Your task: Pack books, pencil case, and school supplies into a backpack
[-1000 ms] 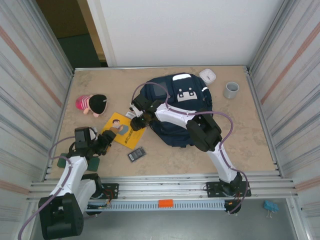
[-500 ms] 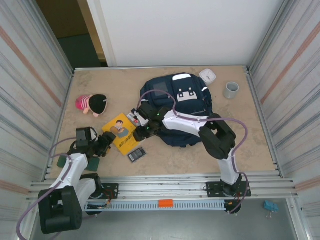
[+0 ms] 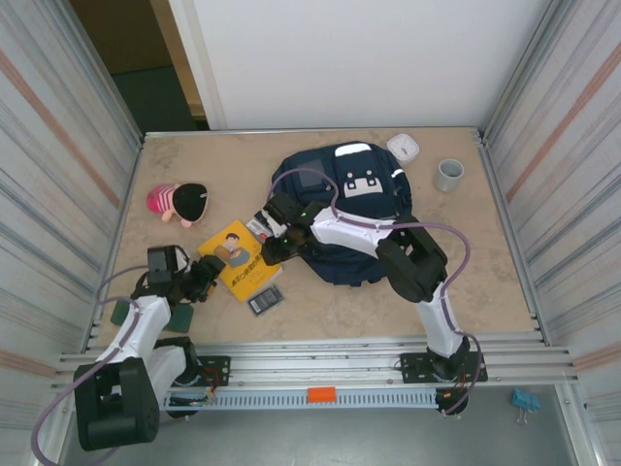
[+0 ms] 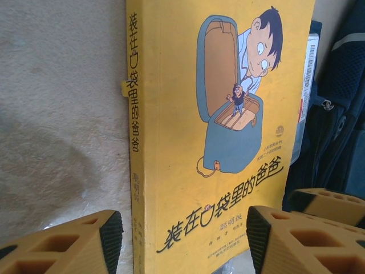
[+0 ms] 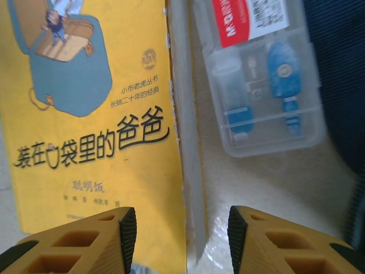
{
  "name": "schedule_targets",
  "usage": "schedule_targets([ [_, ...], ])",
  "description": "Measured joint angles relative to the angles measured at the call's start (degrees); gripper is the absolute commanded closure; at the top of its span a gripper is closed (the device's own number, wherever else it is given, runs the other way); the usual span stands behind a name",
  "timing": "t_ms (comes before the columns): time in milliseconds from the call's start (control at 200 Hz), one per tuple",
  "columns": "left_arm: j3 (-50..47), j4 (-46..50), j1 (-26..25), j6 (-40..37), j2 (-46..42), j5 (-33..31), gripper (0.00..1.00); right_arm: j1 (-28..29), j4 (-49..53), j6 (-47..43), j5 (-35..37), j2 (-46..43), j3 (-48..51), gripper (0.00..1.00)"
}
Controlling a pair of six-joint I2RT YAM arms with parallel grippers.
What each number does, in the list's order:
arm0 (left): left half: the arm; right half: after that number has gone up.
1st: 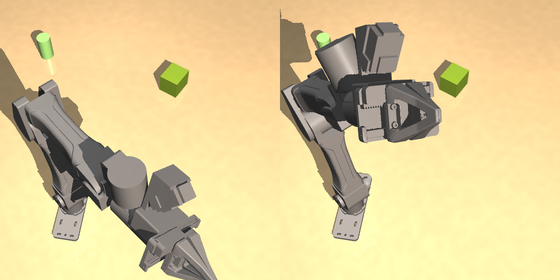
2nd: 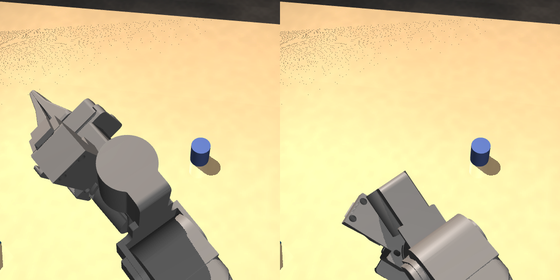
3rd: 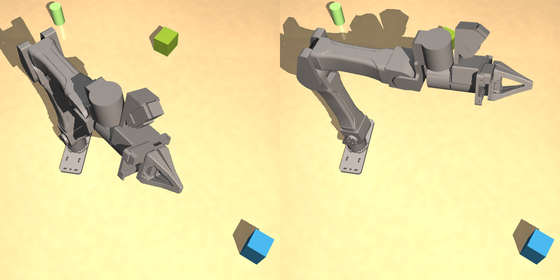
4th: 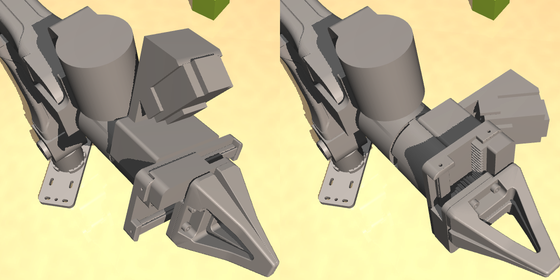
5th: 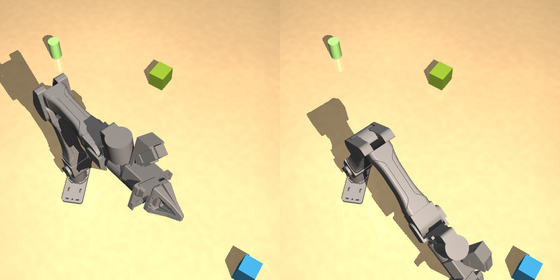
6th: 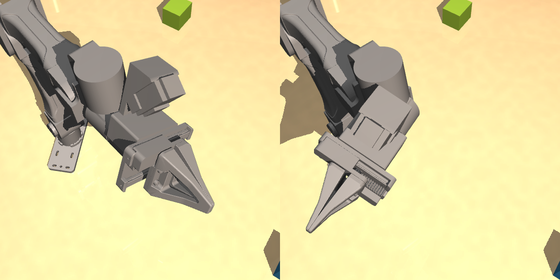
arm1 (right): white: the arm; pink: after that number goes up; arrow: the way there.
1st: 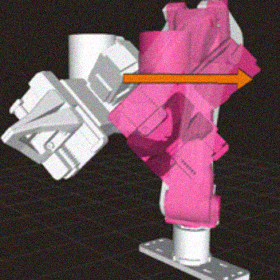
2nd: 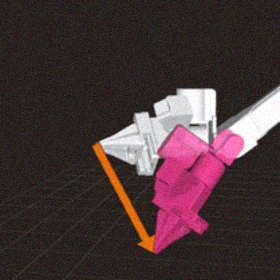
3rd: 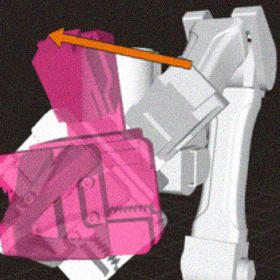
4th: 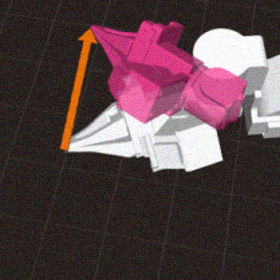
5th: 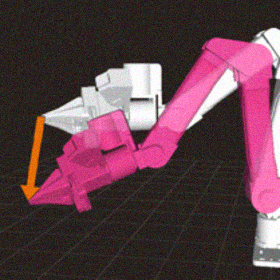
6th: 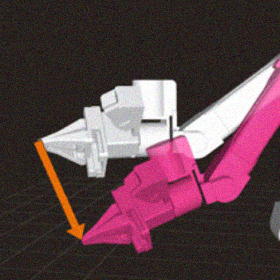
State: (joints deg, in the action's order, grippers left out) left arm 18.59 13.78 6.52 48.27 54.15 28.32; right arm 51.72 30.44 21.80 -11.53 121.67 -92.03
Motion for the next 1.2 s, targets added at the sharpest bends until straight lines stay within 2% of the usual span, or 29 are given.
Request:
schedule_targets([
  [236,-1.16,-2.36,-0.31,0.02,3.02,1.25,0.39,1.25,2.4,-1.16,2.56,2.69,-1.75,0.72],
  [426,-1.53,-7.82,-3.43,0.7,7.85,1.86,0.39,1.14,2.23,-1.22,1.6,2.71,-1.7,0.81],
  [636,1.27,-10.93,-7.91,2.58,12.59,-0.07,0.39,-0.39,2.29,-0.81,1.29,2.25,-0.9,0.84],
  [817,4.28,-6.64,-12.74,3.63,9.97,-3.54,0.38,-1.25,2.58,-0.79,1.68,1.6,-0.13,0.84],
  [987,6.91,-5.31,-13.35,3.91,6.45,-3.98,0.38,-1.62,1.51,0.17,1.31,0.83,1.31,0.85],
  [1203,3.17,-11.58,-13.33,6.47,9.53,-4.85,0.39,-1.9,0.09,1.62,0.33,0.26,2.54,0.86],
])
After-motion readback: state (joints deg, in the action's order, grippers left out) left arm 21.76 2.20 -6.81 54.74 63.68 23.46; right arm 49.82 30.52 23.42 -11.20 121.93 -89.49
